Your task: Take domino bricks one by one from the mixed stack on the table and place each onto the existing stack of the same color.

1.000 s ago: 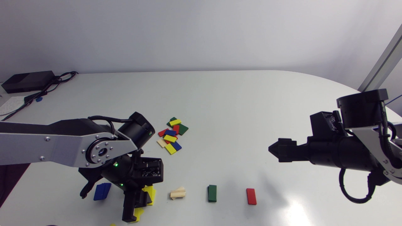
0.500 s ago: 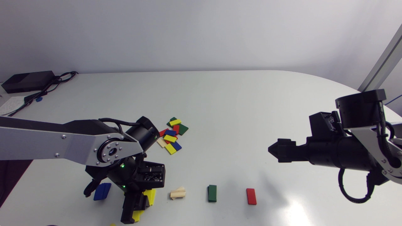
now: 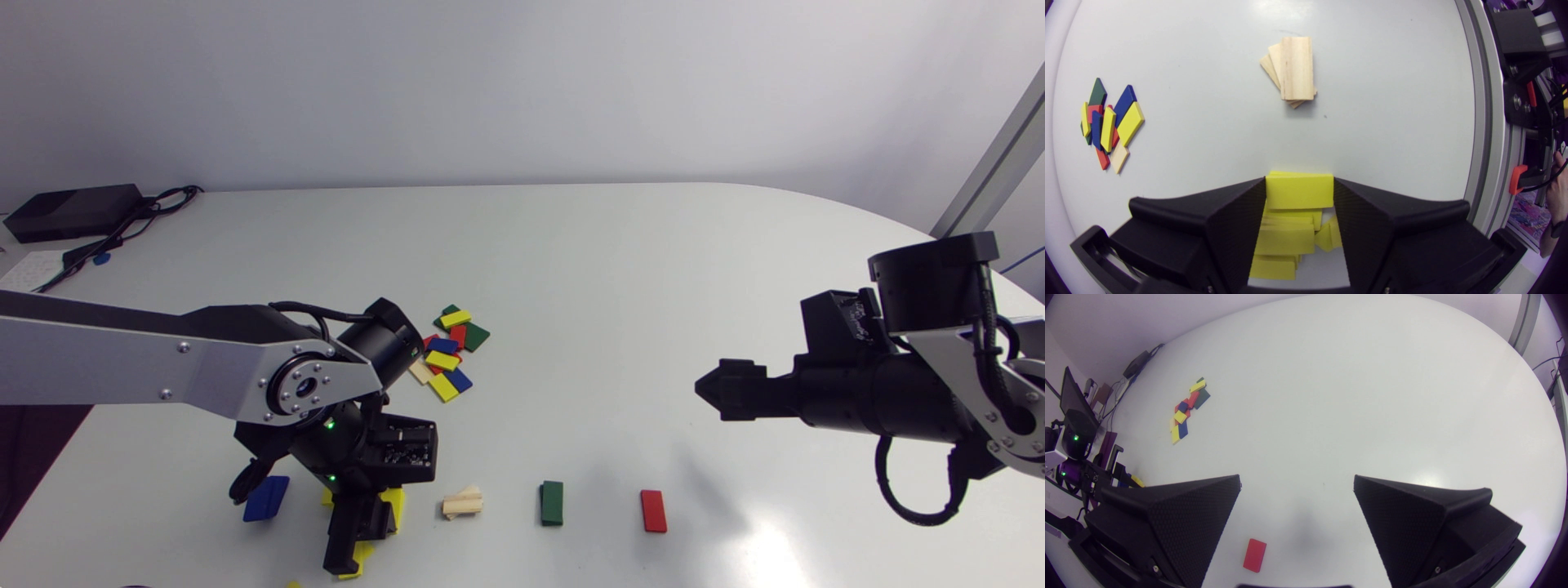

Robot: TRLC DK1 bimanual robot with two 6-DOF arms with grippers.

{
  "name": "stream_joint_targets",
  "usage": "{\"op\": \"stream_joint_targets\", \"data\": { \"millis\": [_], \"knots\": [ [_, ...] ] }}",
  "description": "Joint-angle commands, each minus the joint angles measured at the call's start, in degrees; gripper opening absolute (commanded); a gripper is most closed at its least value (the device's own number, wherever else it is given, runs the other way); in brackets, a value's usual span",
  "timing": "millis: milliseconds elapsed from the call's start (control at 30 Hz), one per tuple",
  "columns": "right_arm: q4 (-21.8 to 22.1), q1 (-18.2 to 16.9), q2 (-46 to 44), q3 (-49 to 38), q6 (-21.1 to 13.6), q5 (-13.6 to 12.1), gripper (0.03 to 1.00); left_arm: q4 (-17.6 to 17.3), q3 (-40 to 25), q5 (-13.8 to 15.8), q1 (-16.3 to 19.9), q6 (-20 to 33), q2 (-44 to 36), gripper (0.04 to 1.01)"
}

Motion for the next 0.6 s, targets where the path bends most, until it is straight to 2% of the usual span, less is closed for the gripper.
{"op": "stream_joint_targets", "data": {
  "millis": [0,100,133,167,300,433,567],
  "knots": [
    [0.4,0.0,0.9,-1.7,0.4,0.4,0.974,-0.4,1.5,0.0,-0.3,1.8,1.7,0.333],
    [0.4,-0.1,0.9,-1.8,0.3,0.4,0.974,-0.3,1.6,0.0,-0.2,1.8,2.5,0.341],
    [0.5,-0.1,0.9,-1.8,0.3,0.4,0.974,-0.2,1.6,0.0,0.0,1.8,2.8,0.377],
    [0.5,-0.1,0.9,-1.8,0.3,0.4,0.974,-0.2,1.6,0.0,0.1,1.9,2.8,0.454],
    [0.6,-0.1,0.9,-1.8,0.3,0.4,0.974,-0.2,1.6,0.0,0.4,2.0,2.8,0.889],
    [0.6,-0.1,0.9,-1.9,0.3,0.5,0.974,-0.2,1.7,-0.1,0.4,1.8,2.8,0.970],
    [0.6,0.0,0.9,-2.0,0.3,0.4,0.974,-0.4,2.3,-0.4,0.8,1.7,2.2,0.992]
  ]
}}
